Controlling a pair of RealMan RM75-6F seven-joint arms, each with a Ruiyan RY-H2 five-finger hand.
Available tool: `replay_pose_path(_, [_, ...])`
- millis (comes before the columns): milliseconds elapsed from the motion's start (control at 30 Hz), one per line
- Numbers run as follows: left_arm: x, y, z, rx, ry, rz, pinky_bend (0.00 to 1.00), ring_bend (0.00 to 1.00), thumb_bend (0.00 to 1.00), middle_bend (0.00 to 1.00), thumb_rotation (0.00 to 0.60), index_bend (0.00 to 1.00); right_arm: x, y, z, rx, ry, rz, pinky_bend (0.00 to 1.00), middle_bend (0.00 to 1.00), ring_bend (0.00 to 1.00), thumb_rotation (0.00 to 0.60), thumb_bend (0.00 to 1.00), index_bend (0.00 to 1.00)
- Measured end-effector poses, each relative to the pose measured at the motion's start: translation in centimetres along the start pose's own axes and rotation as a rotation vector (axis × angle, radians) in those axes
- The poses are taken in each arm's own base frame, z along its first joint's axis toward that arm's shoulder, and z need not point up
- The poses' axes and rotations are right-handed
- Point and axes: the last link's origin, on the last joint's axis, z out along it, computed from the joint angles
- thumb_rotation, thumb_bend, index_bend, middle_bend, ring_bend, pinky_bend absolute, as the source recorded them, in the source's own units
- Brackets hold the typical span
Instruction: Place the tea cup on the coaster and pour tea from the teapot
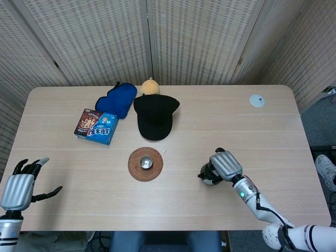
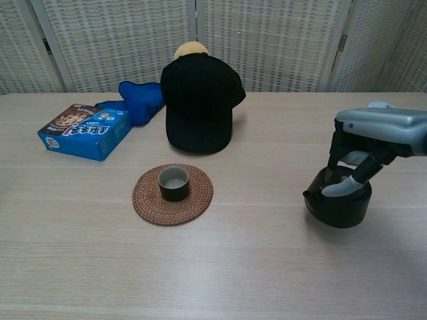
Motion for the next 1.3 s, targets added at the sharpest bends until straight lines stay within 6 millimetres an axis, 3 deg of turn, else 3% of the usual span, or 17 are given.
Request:
replay_pose_path(233, [0.0, 0.1, 0.1, -0.009, 0.000, -0.011, 0.09, 0.29, 0.06, 0.23, 0.119, 0.19, 0.0, -0.1, -0.3, -0.031, -0.038, 0.060, 0.23, 1.00, 1.00, 0.356, 0.00, 1.00])
replay_pose_path(467, [-0.1, 0.1, 0.2, -0.014, 0.000, -0.013, 0.09, 0.29, 0.06, 0.23, 0.109, 0.19, 0.0, -0.4, -0.4, -0.014, -0.071, 0.092, 0.25, 1.00, 1.00, 0.354, 0.25, 1.00])
replay_pose_path(733, [-0.2, 0.2, 0.2, -0.020, -0.003, -0.011, 0.09, 0.29, 0.06, 0.23, 0.111, 0.19, 0.1, -0.2, -0.4, 0.003, -0.061, 0.090, 0.30, 1.00, 1.00, 0.354, 0.43, 1.00])
replay_pose_path(1067, [-0.2, 0.3, 0.2, -0.023, -0.004, -0.012, 0.09, 0.29, 0.06, 0.23, 0.110, 0.19, 0.6, -0.3, 0.0, 0.017, -0.026, 0.060, 0.43, 1.00, 1.00, 0.341, 0.46, 1.00])
replay_pose_path(1300, [-0.1, 0.2, 0.2, -0.020, -0.003, -0.013, 0.09, 0.29, 0.06, 0.23, 0.111, 0.19, 1.9, -1.4, 1.7, 0.053, 0.011, 0.007, 0.46, 1.00, 1.00, 0.336, 0.46, 1.00])
